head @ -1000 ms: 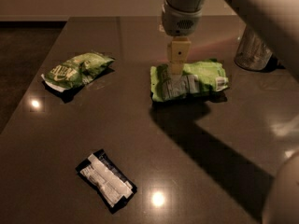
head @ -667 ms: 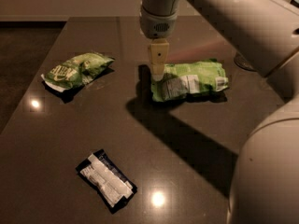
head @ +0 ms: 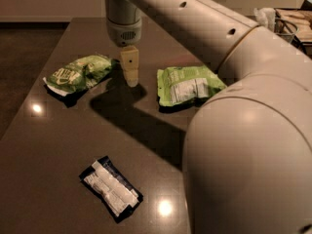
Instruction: Move green jalapeno chip bag near rxbar blueberry
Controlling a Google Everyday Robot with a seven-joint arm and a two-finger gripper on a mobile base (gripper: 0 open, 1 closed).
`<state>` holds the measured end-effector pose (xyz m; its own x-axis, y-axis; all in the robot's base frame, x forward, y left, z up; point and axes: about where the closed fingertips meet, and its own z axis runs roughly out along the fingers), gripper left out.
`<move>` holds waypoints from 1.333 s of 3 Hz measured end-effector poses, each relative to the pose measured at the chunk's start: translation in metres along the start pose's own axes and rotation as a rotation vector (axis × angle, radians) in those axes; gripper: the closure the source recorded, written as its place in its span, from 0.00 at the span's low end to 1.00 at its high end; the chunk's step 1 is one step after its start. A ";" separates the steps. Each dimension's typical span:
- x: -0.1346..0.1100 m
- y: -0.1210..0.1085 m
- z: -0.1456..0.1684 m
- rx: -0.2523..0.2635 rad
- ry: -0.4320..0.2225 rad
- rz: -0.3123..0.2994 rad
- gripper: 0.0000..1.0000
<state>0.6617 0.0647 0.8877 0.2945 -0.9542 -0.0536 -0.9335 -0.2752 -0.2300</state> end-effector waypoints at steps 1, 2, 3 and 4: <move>-0.043 -0.017 0.011 -0.015 -0.047 -0.047 0.00; -0.073 -0.024 0.023 -0.025 -0.067 -0.088 0.00; -0.092 -0.019 0.036 -0.068 -0.044 -0.126 0.24; -0.099 -0.011 0.036 -0.082 -0.035 -0.150 0.46</move>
Offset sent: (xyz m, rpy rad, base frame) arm -0.0010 0.1098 -0.0224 0.0181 0.0631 0.1577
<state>0.6506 0.1662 0.8607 0.4376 -0.8973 -0.0586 -0.8916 -0.4245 -0.1576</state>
